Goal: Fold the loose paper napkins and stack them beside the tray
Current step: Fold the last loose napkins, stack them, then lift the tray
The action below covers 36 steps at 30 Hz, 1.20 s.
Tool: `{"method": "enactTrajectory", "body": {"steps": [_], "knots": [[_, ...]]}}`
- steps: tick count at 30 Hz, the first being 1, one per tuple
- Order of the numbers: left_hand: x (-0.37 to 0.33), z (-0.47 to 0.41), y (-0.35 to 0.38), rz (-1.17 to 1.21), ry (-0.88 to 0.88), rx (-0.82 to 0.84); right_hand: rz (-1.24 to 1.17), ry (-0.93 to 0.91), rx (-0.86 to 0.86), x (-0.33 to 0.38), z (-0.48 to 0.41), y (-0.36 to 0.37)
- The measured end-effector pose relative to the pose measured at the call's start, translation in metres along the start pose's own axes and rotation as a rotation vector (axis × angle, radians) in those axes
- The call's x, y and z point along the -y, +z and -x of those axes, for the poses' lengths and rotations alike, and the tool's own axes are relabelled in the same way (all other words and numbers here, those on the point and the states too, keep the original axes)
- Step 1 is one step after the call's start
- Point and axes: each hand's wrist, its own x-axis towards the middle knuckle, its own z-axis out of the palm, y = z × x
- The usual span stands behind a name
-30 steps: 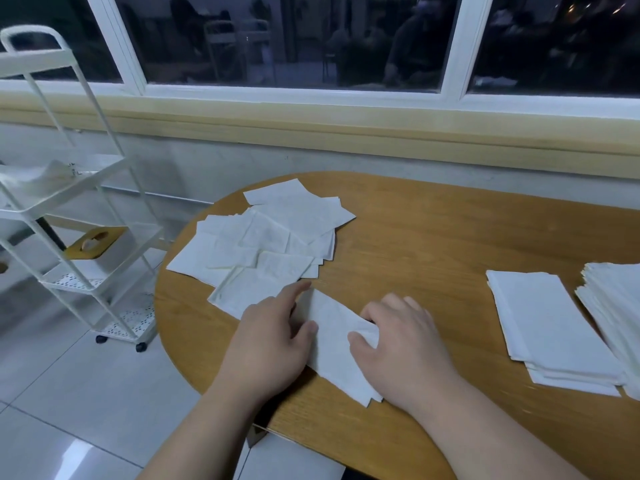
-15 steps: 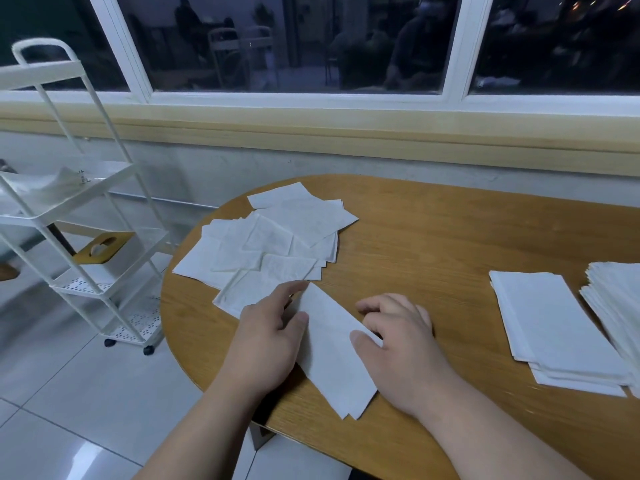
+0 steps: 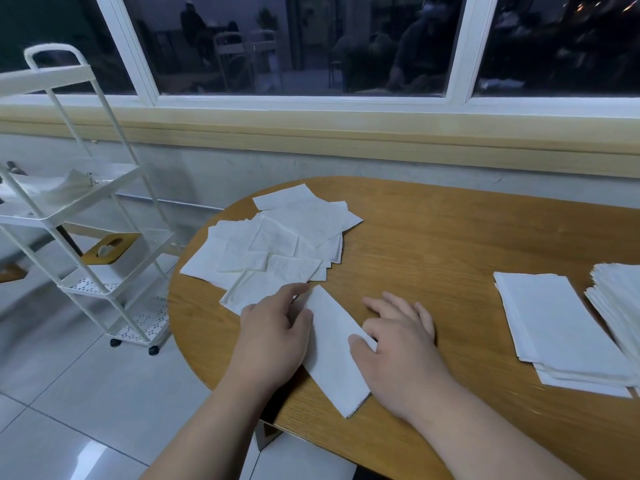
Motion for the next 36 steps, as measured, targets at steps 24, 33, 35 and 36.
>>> {"method": "enactTrajectory", "body": {"steps": [24,33,35,36], "knots": [[0.015,-0.003,0.007,-0.164,0.282,0.179,-0.305,0.135,-0.073,-0.022,-0.002,-0.027],[0.011,-0.007,-0.005,0.084,0.229,0.329,-0.533,0.125,-0.080,-0.023,-0.005,-0.031],[0.008,-0.009,-0.015,0.265,0.187,0.441,-0.598,0.103,-0.074,-0.022,-0.004,-0.032],[0.006,-0.011,-0.018,0.323,0.184,0.509,-0.636,0.094,-0.072,-0.021,-0.003,-0.033]]}}
